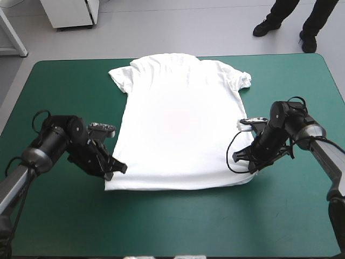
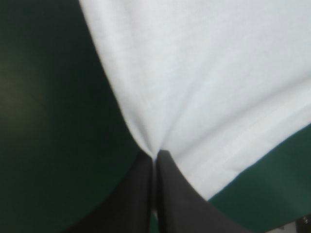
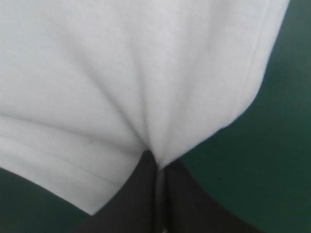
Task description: Fold the cloth
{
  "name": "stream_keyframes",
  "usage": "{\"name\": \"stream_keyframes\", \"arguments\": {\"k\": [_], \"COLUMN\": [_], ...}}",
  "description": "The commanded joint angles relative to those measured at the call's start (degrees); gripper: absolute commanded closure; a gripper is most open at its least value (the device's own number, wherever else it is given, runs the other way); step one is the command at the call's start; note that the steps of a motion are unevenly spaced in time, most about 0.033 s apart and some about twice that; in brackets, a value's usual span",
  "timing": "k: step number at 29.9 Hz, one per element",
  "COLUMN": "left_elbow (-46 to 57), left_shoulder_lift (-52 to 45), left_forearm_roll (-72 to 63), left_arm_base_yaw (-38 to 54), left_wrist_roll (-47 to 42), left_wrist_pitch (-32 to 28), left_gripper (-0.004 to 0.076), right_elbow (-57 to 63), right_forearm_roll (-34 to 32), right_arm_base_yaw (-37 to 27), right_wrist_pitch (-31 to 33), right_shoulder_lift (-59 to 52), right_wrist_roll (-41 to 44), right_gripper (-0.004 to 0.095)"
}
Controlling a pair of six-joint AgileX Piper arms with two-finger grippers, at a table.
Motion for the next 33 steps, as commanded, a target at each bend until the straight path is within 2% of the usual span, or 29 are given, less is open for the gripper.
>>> {"name": "stream_keyframes", "arguments": {"k": [1,10,19,22,25,29,33], "left_elbow": [6.7,16.29,16.4,16.4,16.4,16.4,15.34], "left_shoulder_lift": [-7.53,-18.26,-18.67,-18.67,-18.67,-18.67,-19.3], "left_forearm_roll": [-0.65,-2.41,-1.86,-1.04,-1.04,-2.84,-3.97], "left_arm_base_yaw": [-1.97,-2.46,-2.46,-2.46,-2.46,-2.46,-2.46], "left_wrist_roll": [-1.68,-2.77,-2.24,-2.09,-2.34,-2.34,-2.34], "left_wrist_pitch": [1.47,0.67,3.49,3.91,3.91,3.91,3.91], "left_gripper": [0.0734,0.0734,0.0727,0.0645,0.0484,0.032,0.0286], "right_elbow": [2.86,12.95,16.41,16.33,16.33,16.33,14.96], "right_forearm_roll": [0.11,-0.03,-0.01,0.09,0.82,1.66,1.92], "right_arm_base_yaw": [1.36,6.45,6.69,6.69,6.69,6.69,6.69], "right_wrist_pitch": [1.65,1.66,1.94,1.94,1.94,1.94,1.94], "right_shoulder_lift": [-5.5,-11.34,-14.31,-14.53,-14.53,-14.53,-14.96], "right_wrist_roll": [-0.57,0.95,0.74,0.16,0.16,0.14,0.31], "right_gripper": [0.092,0.0919,0.0914,0.0878,0.0791,0.065,0.0485]}}
